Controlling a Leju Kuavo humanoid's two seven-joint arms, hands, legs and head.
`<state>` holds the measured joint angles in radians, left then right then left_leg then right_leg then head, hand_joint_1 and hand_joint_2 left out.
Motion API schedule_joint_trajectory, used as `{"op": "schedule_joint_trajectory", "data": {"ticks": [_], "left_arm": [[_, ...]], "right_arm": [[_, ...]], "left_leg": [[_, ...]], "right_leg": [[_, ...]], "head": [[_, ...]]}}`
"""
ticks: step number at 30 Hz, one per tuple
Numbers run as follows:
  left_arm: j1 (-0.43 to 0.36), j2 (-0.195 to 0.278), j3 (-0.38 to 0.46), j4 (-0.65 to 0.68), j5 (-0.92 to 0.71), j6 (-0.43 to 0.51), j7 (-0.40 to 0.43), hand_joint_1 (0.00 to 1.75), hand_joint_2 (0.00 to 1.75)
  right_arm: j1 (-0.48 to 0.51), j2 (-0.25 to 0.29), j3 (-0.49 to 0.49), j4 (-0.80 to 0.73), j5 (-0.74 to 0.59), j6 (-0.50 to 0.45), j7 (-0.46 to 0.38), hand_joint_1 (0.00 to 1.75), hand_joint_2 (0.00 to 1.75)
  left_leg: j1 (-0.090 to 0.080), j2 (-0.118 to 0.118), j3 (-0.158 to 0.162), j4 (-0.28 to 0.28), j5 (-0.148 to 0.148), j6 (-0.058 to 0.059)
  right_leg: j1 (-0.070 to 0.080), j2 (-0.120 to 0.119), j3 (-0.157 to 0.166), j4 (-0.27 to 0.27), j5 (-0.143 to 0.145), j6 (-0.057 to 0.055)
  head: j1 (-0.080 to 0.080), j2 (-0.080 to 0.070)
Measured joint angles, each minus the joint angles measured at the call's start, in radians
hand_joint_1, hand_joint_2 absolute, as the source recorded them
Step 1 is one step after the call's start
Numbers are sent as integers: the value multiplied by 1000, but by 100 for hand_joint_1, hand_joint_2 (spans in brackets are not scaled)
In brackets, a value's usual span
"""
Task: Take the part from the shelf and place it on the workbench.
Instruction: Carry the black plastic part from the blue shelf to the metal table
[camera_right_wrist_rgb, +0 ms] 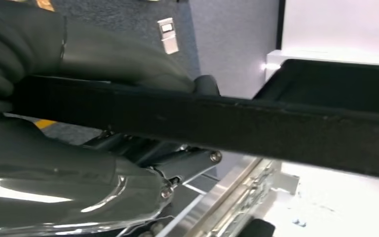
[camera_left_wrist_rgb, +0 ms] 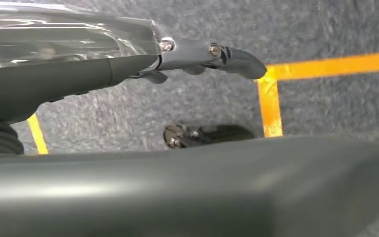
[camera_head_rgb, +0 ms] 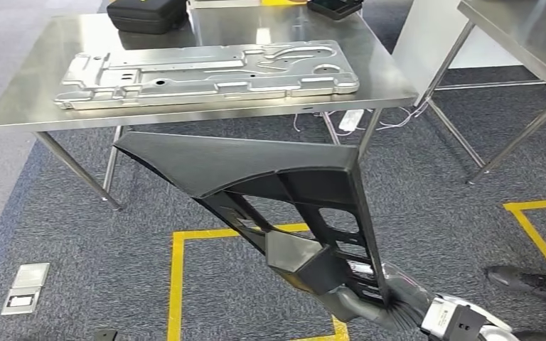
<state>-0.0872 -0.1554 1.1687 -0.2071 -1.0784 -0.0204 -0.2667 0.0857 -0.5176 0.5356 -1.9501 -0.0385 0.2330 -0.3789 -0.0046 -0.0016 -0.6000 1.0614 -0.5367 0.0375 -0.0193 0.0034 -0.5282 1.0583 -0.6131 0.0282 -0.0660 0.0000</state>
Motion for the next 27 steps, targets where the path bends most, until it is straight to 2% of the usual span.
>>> {"op": "schedule_joint_trajectory", "data": {"ticks": [1, 2, 4, 5, 6, 7, 8, 9, 10, 11, 15, 16, 17, 19, 20, 21, 22, 24, 25, 26, 27], "left_arm": [[0, 0, 0, 0, 0, 0, 0, 0, 175], [0, -1, 1, 0, 0, 0, 0, 0, 175], [1, -2, 1, 0, 0, 0, 3, 0, 175], [1, -3, 1, 0, 0, 0, 4, 0, 175], [2, -3, 2, 0, 0, 0, 5, 0, 175], [2, -3, 2, 0, 0, 0, 6, 0, 175], [2, -4, 3, 0, -1, 0, 6, 0, 175], [1, -3, 3, 0, -1, 0, 6, 0, 175], [0, -3, 4, 0, -1, 0, 6, 0, 175], [-1, -3, 5, 0, -1, 0, 6, 0, 175], [-4, -3, 5, 0, -2, 0, 7, 0, 175], [-5, -4, 5, 0, -2, 0, 7, 0, 175], [-5, -4, 5, 0, -3, 0, 8, 0, 175], [-3, -4, 6, 0, -3, 0, 9, 0, 175], [-1, -4, 6, 0, -3, 0, 9, 0, 175], [1, -4, 6, 0, -3, 0, 10, 0, 175], [2, -4, 6, 0, -4, 0, 11, 0, 175], [2, -3, 6, 0, -4, 0, 12, 0, 175], [2, -2, 6, 0, -4, 0, 12, 0, 175], [2, -2, 6, 0, -4, 0, 12, 0, 175], [2, -1, 7, 0, -4, 0, 12, 0, 175]], "right_arm": [[0, -2, -3, -2, 0, 0, 0, 175, 175], [1, -4, -5, -2, 0, 0, 0, 175, 175], [6, -6, -6, -2, 0, 0, 0, 175, 175], [10, -7, -7, -2, 0, 1, 0, 175, 175], [13, -7, -7, -2, 0, 3, 0, 175, 175], [16, -8, -8, -2, 0, 6, 0, 175, 175], [18, -9, -8, -2, 0, 8, 0, 175, 175], [19, -9, -8, -2, 0, 9, 0, 175, 175], [20, -10, -9, -3, 0, 10, 0, 175, 175], [21, -10, -9, -4, 0, 10, 0, 175, 175], [32, -11, -10, -11, 0, 11, -1, 175, 175], [33, -11, -11, -14, 0, 11, -1, 175, 175], [34, -11, -11, -15, 0, 11, -1, 175, 175], [36, -11, -11, -17, 0, 12, -1, 175, 175], [37, -11, -11, -17, 0, 12, -1, 175, 175], [39, -11, -11, -17, 0, 14, -1, 175, 175], [40, -11, -11, -17, 0, 16, -2, 175, 175], [41, -10, -11, -17, 0, 23, -4, 175, 175], [40, -10, -11, -17, 1, 25, -6, 175, 175], [41, -9, -11, -17, 2, 27, -7, 175, 175], [42, -7, -11, -17, 3, 28, -9, 175, 175]], "left_leg": [[4, 1, 10, -12, -1, 1], [6, 1, 20, -18, -2, 3], [7, 1, 36, -21, -13, 5], [7, 1, 45, -21, -20, 3], [8, 1, 55, -21, -28, 1], [10, 1, 68, -21, -37, -2], [12, 1, 81, -21, -46, -6], [13, 0, 92, -21, -55, -11], [13, 0, 99, -20, -63, -17], [12, -1, 102, -20, -68, -22], [11, -1, 104, -16, -84, -36], [12, -1, 93, 12, -98, -41], [12, -1, 68, 62, -119, -46], [13, -1, -13, 198, -163, -50], [13, -1, -51, 249, -169, -50], [12, -1, -73, 266, -153, -47], [11, -1, -78, 245, -117, -42], [5, -1, -53, 137, -23, -24], [0, -2, -39, 91, 7, -15], [-5, -2, -30, 62, 20, -7], [-9, -2, -26, 52, 15, -1]], "right_leg": [[0, -1, -10, 25, -12, 4], [-1, -1, -34, 71, -29, 6], [-2, -1, -108, 188, -60, 12], [-3, -1, -139, 225, -58, 16], [-4, -1, -154, 230, -38, 20], [-4, -2, -152, 199, 0, 23], [-5, -2, -136, 143, 45, 27], [-4, -3, -119, 94, 78, 29], [-2, -4, -101, 50, 94, 26], [0, -3, -91, 27, 94, 19], [0, -1, -77, 10, 70, -14], [-2, -2, -71, 8, 65, -20], [-4, -3, -65, 7, 61, -26], [-3, -4, -55, 7, 50, -33], [-2, -4, -49, 7, 44, -34], [0, -2, -40, 7, 38, -35], [1, -1, -29, 7, 31, -35], [3, 1, -5, 5, 15, -33], [3, 2, 2, 5, 9, -31], [2, 3, 5, 4, 5, -27], [0, 3, 4, 2, 3, -22]], "head": [[0, 0], [0, 0], [0, 0], [0, 0], [0, 0], [0, 0], [0, 0], [1, 0], [1, 0], [1, 0], [1, 0], [0, 0], [0, 0], [-1, 0], [-1, 0], [-1, 0], [-1, 0], [0, 0], [-1, 0], [-1, 0], [-1, 0]]}}
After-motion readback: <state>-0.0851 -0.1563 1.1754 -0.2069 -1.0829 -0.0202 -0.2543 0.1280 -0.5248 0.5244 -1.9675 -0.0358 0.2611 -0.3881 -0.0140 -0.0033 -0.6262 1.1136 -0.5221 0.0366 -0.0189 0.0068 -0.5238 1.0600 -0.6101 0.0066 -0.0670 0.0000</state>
